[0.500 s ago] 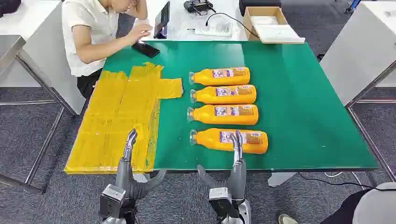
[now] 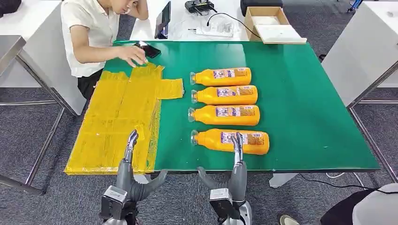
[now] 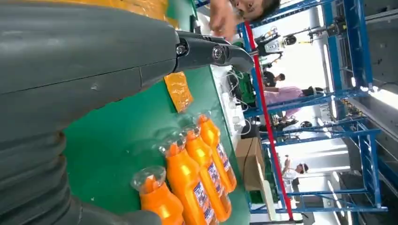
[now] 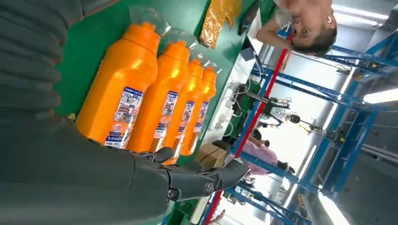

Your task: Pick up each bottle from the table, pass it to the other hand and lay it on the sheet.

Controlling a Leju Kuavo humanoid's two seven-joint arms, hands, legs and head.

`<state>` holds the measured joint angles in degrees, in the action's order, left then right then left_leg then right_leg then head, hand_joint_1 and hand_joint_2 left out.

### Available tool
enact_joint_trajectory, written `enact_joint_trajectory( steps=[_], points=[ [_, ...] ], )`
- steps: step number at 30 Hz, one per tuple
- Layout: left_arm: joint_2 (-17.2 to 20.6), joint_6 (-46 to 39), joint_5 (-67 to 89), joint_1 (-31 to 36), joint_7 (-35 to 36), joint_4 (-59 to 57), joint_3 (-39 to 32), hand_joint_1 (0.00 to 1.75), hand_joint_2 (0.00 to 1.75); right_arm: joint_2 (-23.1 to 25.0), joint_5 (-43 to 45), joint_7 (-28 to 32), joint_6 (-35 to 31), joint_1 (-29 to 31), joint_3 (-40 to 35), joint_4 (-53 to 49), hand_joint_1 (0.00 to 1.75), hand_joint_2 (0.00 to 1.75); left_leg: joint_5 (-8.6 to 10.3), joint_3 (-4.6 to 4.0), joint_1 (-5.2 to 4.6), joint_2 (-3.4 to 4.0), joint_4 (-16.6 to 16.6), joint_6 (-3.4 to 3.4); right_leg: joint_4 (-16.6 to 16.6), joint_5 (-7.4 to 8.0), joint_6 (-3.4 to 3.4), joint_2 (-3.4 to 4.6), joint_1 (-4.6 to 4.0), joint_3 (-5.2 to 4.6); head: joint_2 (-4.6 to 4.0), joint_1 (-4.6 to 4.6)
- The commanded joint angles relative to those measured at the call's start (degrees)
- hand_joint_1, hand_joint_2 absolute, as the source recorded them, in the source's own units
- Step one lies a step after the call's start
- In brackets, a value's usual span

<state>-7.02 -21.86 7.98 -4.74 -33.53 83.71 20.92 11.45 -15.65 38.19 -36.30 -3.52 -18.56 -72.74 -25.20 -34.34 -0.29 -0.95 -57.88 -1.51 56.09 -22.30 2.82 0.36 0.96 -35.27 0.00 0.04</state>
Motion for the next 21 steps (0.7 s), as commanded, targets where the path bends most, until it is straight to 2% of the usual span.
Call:
enact_joint_trajectory(
  steps=[1, 3, 5, 6, 7, 8, 10, 11, 12, 14, 16, 18, 19, 21],
  points=[
    [1.0, -0.3, -0.6, 1.0, 0.4, -2.4, 1.4, 0.0, 1.75, -0.8, 2.7, 1.8, -3.7, 1.9, -0.9, 1.8, 0.0, 1.75, -0.06, 0.21, 0.04, 0.09, 0.1, 0.08, -0.1, -0.04, -0.09, 0.02, -0.05, 0.19, 0.0, 0.0],
    [1.1, -0.4, -0.7, 1.0, 0.5, -2.6, 1.4, 0.0, 1.75, -0.8, 2.0, 1.8, -3.7, 2.1, -0.7, 2.1, 0.0, 1.75, -0.05, 0.18, 0.03, 0.07, 0.1, 0.07, -0.1, -0.04, -0.08, 0.0, -0.04, 0.16, 0.0, 0.0],
    [1.2, 0.2, -1.6, 0.7, 1.0, -2.5, 1.4, 0.0, 1.75, 0.3, -6.3, 1.8, -3.7, 1.4, 3.1, 1.6, 0.0, 1.75, -0.04, 0.16, 0.02, 0.06, 0.1, 0.06, 0.0, -0.04, -0.07, 0.0, -0.03, 0.15, 0.0, 0.0],
    [1.3, 0.2, -1.5, 0.6, 0.8, -2.4, 1.6, 0.0, 1.75, 0.8, -11.7, 1.8, -3.7, 1.2, 5.6, 1.8, 0.0, 1.75, -0.09, 0.22, 0.05, 0.09, 0.0, 0.09, 0.0, -0.07, -0.11, 0.01, -0.06, 0.21, 0.0, 0.0],
    [1.4, 0.0, -1.3, 0.5, 0.7, -2.1, 1.6, 0.0, 1.75, 2.9, -25.2, 1.8, -3.7, 1.0, 12.3, 2.1, 0.0, 1.75, -0.12, 0.32, 0.07, 0.12, 0.1, 0.12, -0.1, -0.1, -0.14, 0.0, -0.09, 0.31, 0.0, -0.02],
    [1.3, 0.2, -1.6, 0.5, 0.7, -2.2, 1.5, 0.0, 1.75, 4.0, -34.7, 1.8, -3.7, 2.1, 18.6, 4.3, 0.0, 1.75, -0.04, 0.2, 0.02, 0.02, 0.1, 0.07, -0.1, -0.05, -0.08, -0.05, -0.03, 0.19, -0.02, 0.0],
    [0.7, 1.1, -2.3, 0.5, 1.0, -3.2, 1.2, 0.0, 1.75, 2.3, -42.9, -0.4, -3.7, 4.5, 23.7, 8.8, 0.0, 1.75, -0.03, 0.2, 0.01, -0.02, 0.1, 0.07, -0.1, -0.06, -0.08, -0.09, -0.02, 0.2, 0.0, 0.0],
    [0.7, 1.3, -2.3, 0.4, 0.9, -3.4, 1.3, 0.0, 1.75, 2.1, -44.6, -0.4, -3.7, 4.9, 25.9, 8.4, 0.0, 1.75, -0.06, 0.36, 0.03, -0.03, 0.1, 0.09, -0.1, -0.08, -0.11, -0.14, -0.05, 0.39, -0.02, 0.0],
    [0.6, 1.2, -2.1, 0.3, 0.6, -3.4, 1.1, 0.0, 1.75, 3.3, -51.0, 0.1, -3.7, 4.8, 30.3, 5.5, 0.0, 1.75, -0.02, 0.24, 0.03, 0.0, 0.1, 0.06, -0.1, -0.03, -0.07, -0.07, -0.04, 0.25, 0.0, 0.0],
    [0.2, 1.2, -2.2, 0.4, 0.4, -3.3, 0.7, 0.0, 1.75, 3.7, -54.0, 0.1, -3.7, 6.1, 34.2, 6.2, 0.0, 1.75, -0.01, 0.19, -0.01, -0.07, 0.1, 0.04, -0.1, -0.04, -0.05, -0.14, 0.0, 0.22, 0.0, -0.02],
    [0.2, 1.6, -2.2, 0.6, 0.4, -3.3, 0.6, 0.0, 1.75, 2.4, -57.0, -3.3, -3.7, 7.0, 34.1, 7.0, 0.0, 1.75, 0.0, 0.14, -0.04, -0.1, 0.1, 0.02, 0.0, -0.04, -0.04, -0.11, 0.03, 0.17, 0.0, 0.0],
    [0.2, 1.6, -2.2, 0.6, 0.4, -3.3, 0.6, 0.0, 1.75, 2.4, -57.0, -3.3, -3.7, 7.0, 34.1, 7.0, 0.0, 1.75, -0.03, 0.18, 0.0, 0.0, 0.1, 0.03, -0.1, -0.02, -0.05, -0.02, -0.02, 0.21, 0.0, 0.0],
    [0.1, 2.0, -1.9, 0.9, 0.4, -3.4, 0.6, 0.0, 1.75, 0.8, -59.4, -7.5, -3.7, 7.6, 32.7, 8.3, 0.0, 1.75, -0.07, 0.27, 0.02, 0.04, 0.1, 0.07, -0.1, -0.05, -0.08, -0.03, -0.04, 0.3, 0.0, 0.0],
    [0.1, 2.0, -1.8, 0.9, 0.5, -3.4, 0.6, 0.0, 1.75, 0.4, -59.6, -8.4, -3.7, 7.7, 32.3, 8.6, 0.0, 1.75, -0.05, 0.25, 0.0, -0.05, 0.1, 0.07, -0.1, -0.06, -0.08, -0.09, -0.02, 0.3, -0.02, 0.0]
  ],
)
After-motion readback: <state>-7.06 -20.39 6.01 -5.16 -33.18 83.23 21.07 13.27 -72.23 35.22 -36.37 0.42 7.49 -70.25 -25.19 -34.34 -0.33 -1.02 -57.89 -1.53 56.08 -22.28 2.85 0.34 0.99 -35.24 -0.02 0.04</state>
